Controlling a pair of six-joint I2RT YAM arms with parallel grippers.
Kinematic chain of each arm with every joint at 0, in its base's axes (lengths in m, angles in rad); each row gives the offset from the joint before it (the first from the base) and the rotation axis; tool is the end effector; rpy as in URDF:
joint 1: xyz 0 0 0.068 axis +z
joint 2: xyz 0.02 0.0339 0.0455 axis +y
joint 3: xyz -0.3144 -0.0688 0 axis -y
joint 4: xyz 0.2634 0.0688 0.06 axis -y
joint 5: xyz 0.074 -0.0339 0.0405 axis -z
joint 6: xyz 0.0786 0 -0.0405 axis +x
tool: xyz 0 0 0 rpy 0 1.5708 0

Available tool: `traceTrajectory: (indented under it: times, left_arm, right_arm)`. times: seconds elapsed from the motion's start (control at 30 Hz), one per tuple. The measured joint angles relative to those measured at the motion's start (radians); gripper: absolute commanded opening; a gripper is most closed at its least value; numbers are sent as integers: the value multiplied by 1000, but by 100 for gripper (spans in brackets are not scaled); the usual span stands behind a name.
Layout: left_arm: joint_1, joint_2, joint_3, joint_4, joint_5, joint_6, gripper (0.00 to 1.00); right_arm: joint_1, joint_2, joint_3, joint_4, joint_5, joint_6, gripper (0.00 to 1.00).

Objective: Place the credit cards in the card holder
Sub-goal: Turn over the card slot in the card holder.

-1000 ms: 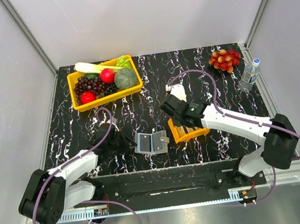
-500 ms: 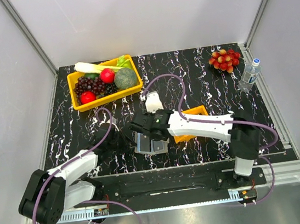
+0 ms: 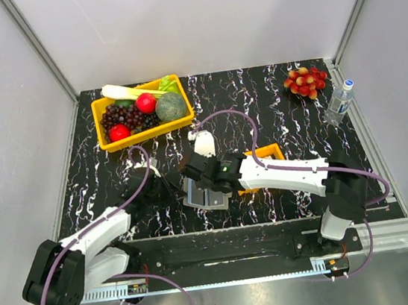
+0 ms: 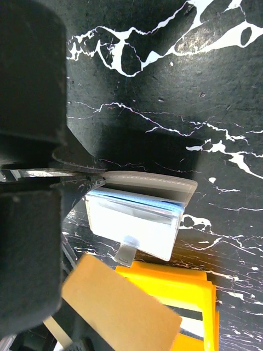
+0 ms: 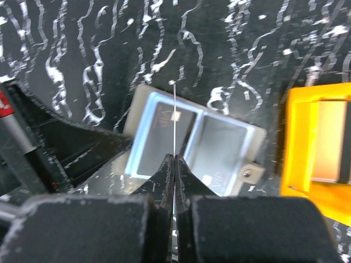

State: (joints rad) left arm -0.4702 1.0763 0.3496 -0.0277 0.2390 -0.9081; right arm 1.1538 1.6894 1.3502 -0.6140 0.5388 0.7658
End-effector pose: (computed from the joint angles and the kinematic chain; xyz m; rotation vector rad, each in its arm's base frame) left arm 0.1851 -0.1149 0.1571 -0.4165 2.4696 -0.9196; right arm 0.2019 0.3562 0.2793 -0.2499 2.3456 0.2418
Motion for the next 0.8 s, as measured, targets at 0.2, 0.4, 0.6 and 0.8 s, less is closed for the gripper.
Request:
traceTrajectory:
  times: [0.2,0.4,0.6,0.8]
  left_arm:
    - [-6,-14,0,0,0,-8,0]
    - [-11,-23,0,0,0,-11,0]
    - [-15,-23,0,0,-1,-17,0]
    - [-18,-23,0,0,-1,-18,0]
  right_arm:
    - [0,0,-35,113,-97,13,0]
    - [0,0,-36,184,-122,39,0]
    - [0,0,-49,207,-121,59,0]
    - [0,6,-64,206,-110,71,0]
